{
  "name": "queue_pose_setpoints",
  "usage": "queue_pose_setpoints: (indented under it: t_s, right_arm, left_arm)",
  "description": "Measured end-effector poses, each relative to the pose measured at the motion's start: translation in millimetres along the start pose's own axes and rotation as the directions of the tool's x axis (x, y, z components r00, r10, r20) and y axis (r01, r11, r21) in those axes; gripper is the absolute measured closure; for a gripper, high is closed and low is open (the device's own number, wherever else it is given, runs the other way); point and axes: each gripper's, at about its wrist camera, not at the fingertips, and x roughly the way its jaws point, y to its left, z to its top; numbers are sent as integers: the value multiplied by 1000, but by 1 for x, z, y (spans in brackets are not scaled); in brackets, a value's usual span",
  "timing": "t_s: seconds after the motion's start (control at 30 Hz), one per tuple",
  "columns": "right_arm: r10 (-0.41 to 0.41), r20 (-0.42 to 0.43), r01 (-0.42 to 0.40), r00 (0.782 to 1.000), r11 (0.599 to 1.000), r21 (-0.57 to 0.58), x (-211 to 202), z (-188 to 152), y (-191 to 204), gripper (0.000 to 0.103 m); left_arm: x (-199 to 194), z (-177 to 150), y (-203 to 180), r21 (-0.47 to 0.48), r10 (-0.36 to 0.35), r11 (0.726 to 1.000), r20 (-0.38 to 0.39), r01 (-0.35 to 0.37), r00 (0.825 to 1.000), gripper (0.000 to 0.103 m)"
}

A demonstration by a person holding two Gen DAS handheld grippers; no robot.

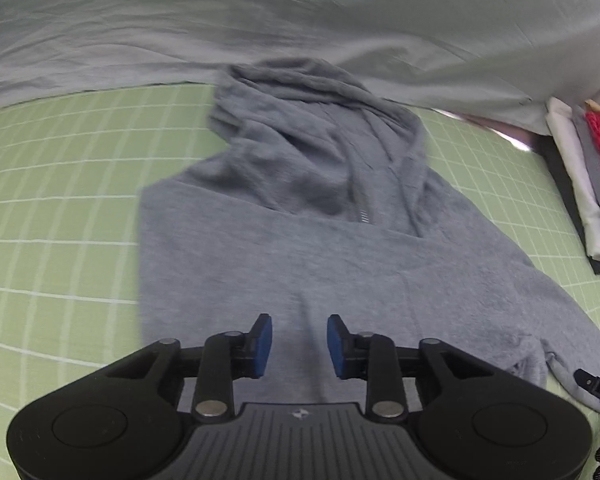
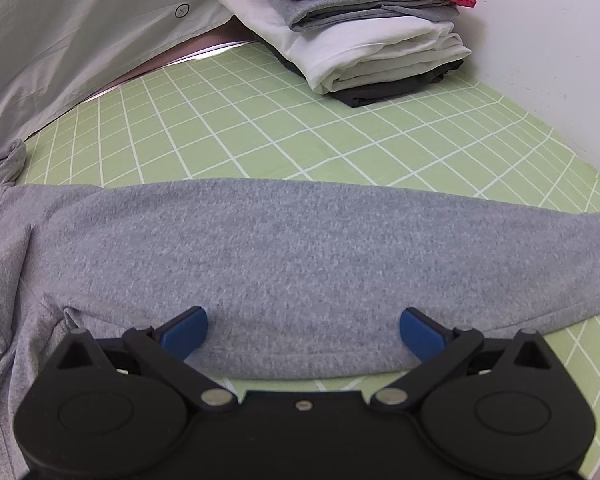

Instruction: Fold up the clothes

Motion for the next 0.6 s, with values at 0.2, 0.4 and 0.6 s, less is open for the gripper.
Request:
queue_pose_setpoints:
  t_s: [0.2, 0.4, 0.6]
  right_arm:
    - [0, 8, 0, 1000, 1000, 1, -1, -2, 1, 0]
    - [-1, 17, 1, 1000, 1000, 2, -1, -2, 1, 0]
    - [-1, 19, 1, 1000, 1000, 2, -1, -1, 1, 0]
  left_arm:
    - [18, -5, -16, 16, -12, 1000, -48, 13, 999, 67]
    - [10, -6, -10, 15, -58, 998, -26, 59, 998, 97]
    - [-16, 3, 23, -25, 30, 999, 36, -29, 999, 97]
